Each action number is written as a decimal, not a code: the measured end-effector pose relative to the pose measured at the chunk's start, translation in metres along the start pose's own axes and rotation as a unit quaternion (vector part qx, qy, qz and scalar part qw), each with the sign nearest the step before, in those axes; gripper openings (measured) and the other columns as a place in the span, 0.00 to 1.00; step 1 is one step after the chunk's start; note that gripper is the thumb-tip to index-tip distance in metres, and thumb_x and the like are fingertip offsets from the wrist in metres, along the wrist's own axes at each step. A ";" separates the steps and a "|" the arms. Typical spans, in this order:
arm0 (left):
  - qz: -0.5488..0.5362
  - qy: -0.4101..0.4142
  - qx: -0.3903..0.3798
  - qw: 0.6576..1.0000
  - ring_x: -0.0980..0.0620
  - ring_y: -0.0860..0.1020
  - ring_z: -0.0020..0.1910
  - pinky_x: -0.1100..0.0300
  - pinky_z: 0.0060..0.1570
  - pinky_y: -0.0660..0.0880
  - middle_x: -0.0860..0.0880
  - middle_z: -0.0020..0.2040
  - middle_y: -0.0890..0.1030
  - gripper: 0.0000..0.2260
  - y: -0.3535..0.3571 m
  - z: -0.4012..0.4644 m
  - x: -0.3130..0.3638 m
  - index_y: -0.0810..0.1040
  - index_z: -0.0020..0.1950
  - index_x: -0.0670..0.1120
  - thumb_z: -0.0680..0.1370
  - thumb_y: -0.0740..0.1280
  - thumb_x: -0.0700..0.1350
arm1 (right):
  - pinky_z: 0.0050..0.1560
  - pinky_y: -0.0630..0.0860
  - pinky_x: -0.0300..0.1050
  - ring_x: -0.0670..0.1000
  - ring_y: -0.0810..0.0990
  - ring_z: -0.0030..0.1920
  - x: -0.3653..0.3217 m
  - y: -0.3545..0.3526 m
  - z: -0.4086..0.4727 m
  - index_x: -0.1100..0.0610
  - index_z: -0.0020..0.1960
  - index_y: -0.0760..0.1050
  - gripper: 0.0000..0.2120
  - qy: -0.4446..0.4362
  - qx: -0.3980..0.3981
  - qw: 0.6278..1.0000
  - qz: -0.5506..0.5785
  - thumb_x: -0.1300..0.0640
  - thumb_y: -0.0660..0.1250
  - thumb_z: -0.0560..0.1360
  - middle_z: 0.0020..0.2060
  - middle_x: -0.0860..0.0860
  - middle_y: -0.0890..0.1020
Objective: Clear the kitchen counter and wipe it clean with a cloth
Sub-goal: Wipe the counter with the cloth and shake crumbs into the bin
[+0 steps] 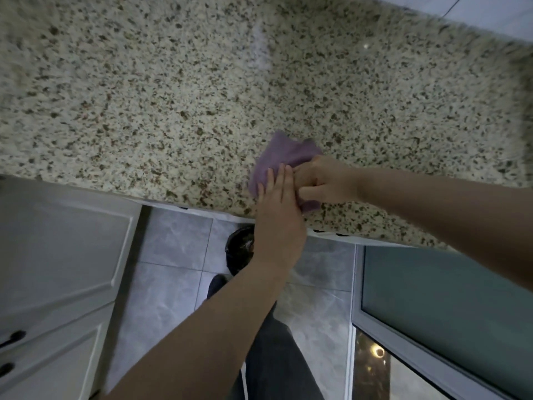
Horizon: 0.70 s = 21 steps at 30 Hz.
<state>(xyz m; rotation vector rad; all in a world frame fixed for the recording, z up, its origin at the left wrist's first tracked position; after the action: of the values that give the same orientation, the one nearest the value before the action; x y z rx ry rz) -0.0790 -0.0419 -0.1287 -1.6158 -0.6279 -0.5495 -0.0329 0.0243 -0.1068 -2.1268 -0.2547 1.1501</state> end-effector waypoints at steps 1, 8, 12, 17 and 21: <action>-0.005 -0.003 -0.010 1.000 0.46 0.46 0.80 0.49 0.78 0.44 0.46 0.80 0.52 0.28 0.005 0.003 0.008 0.51 0.80 0.40 0.82 0.57 0.44 | 0.37 0.74 0.53 0.57 0.75 0.30 0.007 -0.002 -0.008 0.59 0.29 0.74 0.12 0.027 0.004 1.000 0.012 0.59 0.63 0.71 0.29 0.58 0.78; -0.215 -0.034 0.033 0.976 0.45 0.72 0.68 0.64 0.66 0.67 0.42 0.72 0.72 0.21 -0.061 0.026 0.033 0.62 0.78 0.49 0.85 0.52 0.50 | 0.36 0.79 0.39 0.49 0.82 0.34 0.048 -0.049 -0.065 0.57 0.32 0.84 0.15 0.193 0.150 0.852 0.462 0.57 0.61 0.72 0.33 0.53 0.84; -0.217 -0.047 0.070 0.973 0.52 0.66 0.74 0.50 0.74 0.63 0.47 0.75 0.69 0.22 -0.098 0.044 0.022 0.61 0.78 0.51 0.84 0.49 0.55 | 0.63 0.76 0.50 0.57 0.80 0.63 0.067 -0.108 -0.120 0.65 0.56 0.80 0.22 0.117 0.246 0.744 0.610 0.55 0.53 0.75 0.60 0.60 0.81; -0.181 -0.017 0.048 0.982 0.56 0.59 0.77 0.66 0.73 0.59 0.52 0.77 0.65 0.23 -0.090 0.051 0.022 0.64 0.77 0.51 0.84 0.49 0.57 | 0.69 0.73 0.51 0.56 0.79 0.62 0.120 -0.149 -0.228 0.63 0.58 0.78 0.20 0.175 0.468 0.674 0.544 0.51 0.62 0.73 0.58 0.58 0.81; -0.174 0.008 0.027 0.984 0.57 0.59 0.77 0.78 0.64 0.57 0.52 0.76 0.66 0.23 -0.078 0.047 0.022 0.66 0.76 0.51 0.84 0.49 0.57 | 0.50 0.77 0.39 0.48 0.82 0.48 0.141 -0.114 -0.265 0.55 0.47 0.82 0.15 0.311 0.503 0.721 0.362 0.45 0.66 0.71 0.46 0.51 0.84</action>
<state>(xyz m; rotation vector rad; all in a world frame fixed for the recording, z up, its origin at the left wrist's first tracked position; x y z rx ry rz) -0.1151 0.0143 -0.0634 -1.4561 -0.9130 -0.7929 0.2774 0.0467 -0.0288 -1.4054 1.3288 0.5723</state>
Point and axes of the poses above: each hand's wrist, its own z-axis towards the middle knuckle, its own y-axis out of the palm, x = y × z, the point moved 9 cm from there along z, towards the middle knuckle
